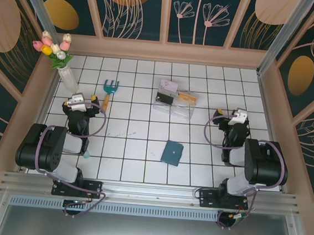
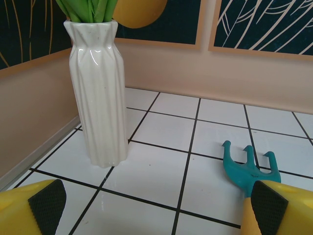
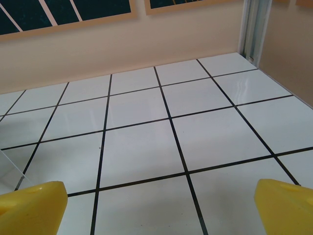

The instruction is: Take the credit cards out of the card holder

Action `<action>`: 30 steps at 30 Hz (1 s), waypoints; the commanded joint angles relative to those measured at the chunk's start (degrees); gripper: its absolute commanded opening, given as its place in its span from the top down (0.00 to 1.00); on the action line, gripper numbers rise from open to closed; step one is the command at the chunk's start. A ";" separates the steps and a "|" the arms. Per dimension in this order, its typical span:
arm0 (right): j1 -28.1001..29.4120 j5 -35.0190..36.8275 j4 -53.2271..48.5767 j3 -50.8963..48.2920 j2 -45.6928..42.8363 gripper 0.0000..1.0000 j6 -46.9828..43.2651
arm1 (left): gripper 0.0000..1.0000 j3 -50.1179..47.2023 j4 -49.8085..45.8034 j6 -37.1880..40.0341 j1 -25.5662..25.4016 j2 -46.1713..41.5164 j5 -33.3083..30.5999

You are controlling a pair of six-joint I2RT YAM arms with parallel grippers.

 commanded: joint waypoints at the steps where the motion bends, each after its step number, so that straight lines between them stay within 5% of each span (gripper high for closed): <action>1: -0.52 -1.48 1.35 0.96 0.35 0.01 -0.40 | 0.01 0.32 1.29 -0.79 0.28 0.41 -0.77; 11: -1.20 -1.78 0.83 0.81 -0.90 0.01 0.12 | 0.01 0.00 0.30 -0.76 0.28 -1.64 -0.90; 14: -1.25 -1.77 -6.23 2.17 -6.46 0.01 0.09 | 0.01 0.94 -4.82 -1.02 0.33 -5.51 -1.42; 22: -0.89 4.41 -37.04 12.99 -17.81 0.01 7.38 | 0.01 11.20 -34.32 -8.98 0.28 -18.28 2.98; 26: -0.80 -0.52 -52.18 20.51 -18.78 0.01 12.26 | 0.02 19.85 -53.22 -17.73 0.20 -22.72 11.80; 30: -0.29 -6.39 -59.24 24.30 -19.21 0.01 16.84 | 0.02 24.97 -61.93 -23.27 -0.45 -23.37 20.35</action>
